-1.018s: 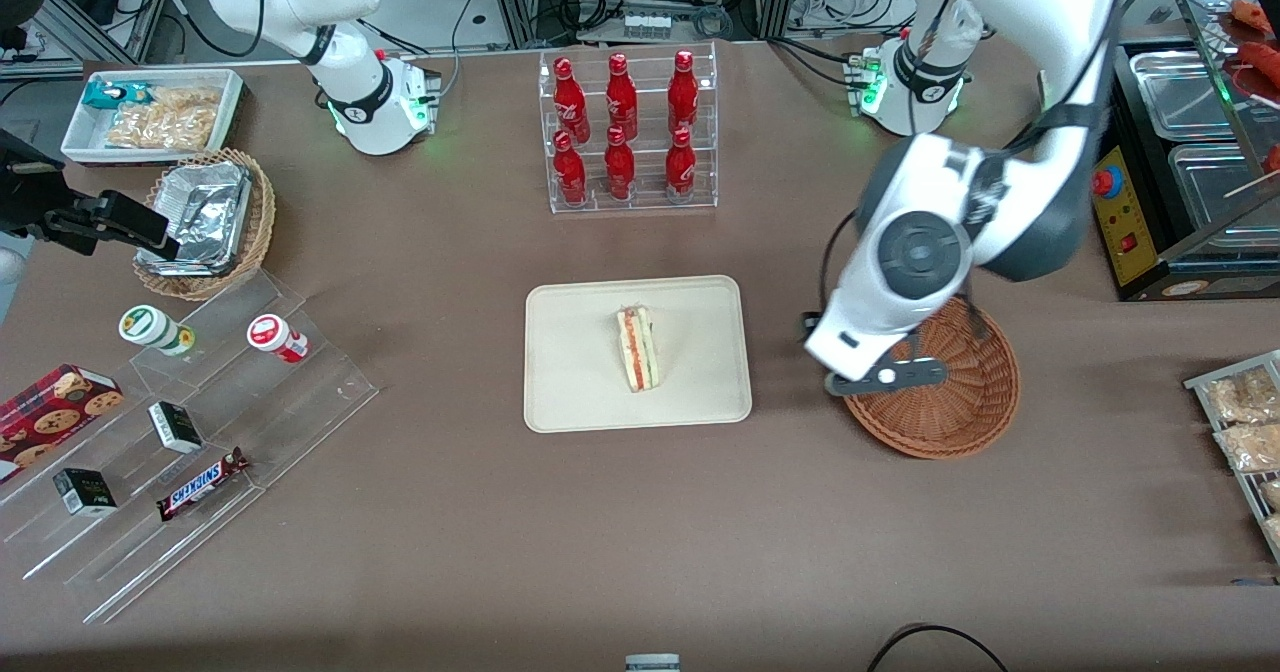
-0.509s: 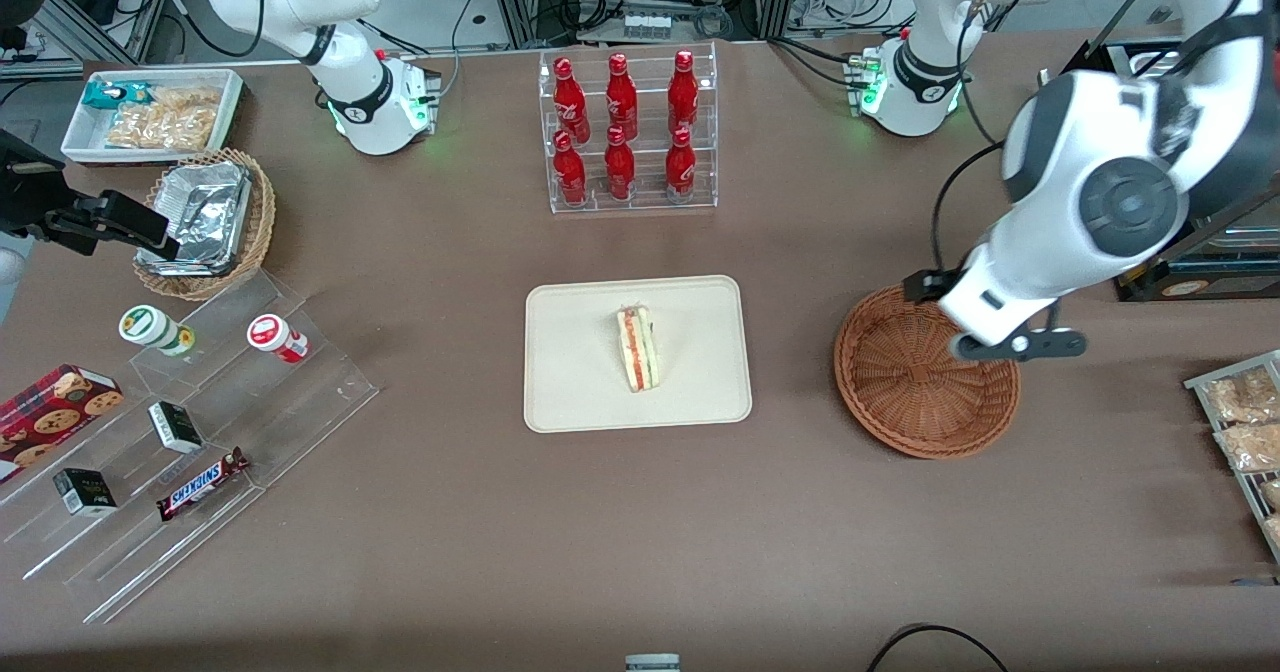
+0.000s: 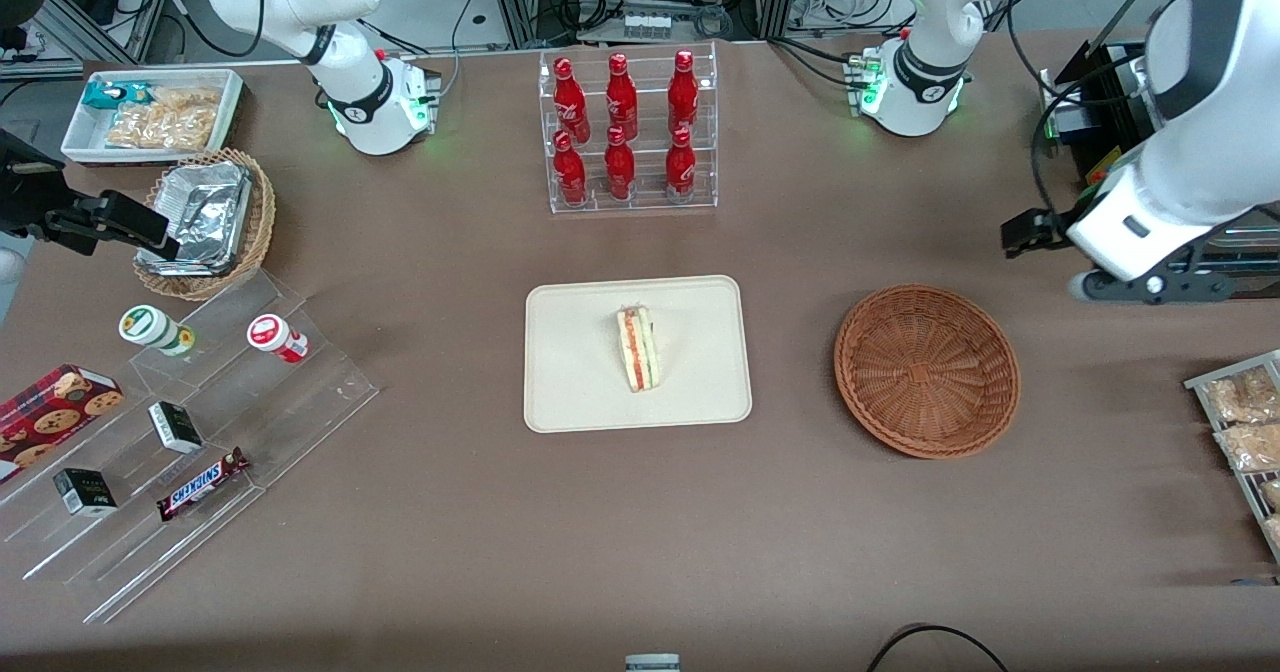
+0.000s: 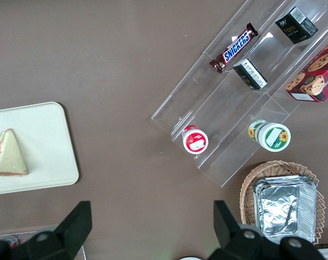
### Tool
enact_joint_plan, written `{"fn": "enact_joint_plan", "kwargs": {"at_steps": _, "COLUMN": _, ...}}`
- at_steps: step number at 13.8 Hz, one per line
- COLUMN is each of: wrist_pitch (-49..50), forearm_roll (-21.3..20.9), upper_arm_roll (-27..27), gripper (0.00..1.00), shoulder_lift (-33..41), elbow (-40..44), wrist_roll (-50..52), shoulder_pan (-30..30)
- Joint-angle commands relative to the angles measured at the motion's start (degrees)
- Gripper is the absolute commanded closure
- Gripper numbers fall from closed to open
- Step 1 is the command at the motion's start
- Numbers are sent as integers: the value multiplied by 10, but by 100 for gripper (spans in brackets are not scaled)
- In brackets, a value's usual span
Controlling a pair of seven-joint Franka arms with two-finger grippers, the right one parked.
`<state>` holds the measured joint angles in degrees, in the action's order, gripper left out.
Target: Place sandwich from basket to tray
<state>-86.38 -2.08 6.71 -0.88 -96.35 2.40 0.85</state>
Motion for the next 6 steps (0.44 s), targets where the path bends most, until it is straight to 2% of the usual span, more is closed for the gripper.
{"fn": "enact_joint_plan", "kwargs": {"at_steps": 1, "wrist_pitch": 22, "forearm_roll": -1, "upper_arm_roll": -17, "gripper": 0, "shoulder_lift": 17, "elbow": 14, "wrist_roll": -20, "shoulder_pan": 10}}
{"fn": "enact_joint_plan", "kwargs": {"at_steps": 6, "wrist_pitch": 4, "forearm_roll": 1, "upper_arm_roll": -27, "gripper": 0, "shoulder_lift": 25, "elbow": 14, "wrist_roll": -20, "shoulder_pan": 10}}
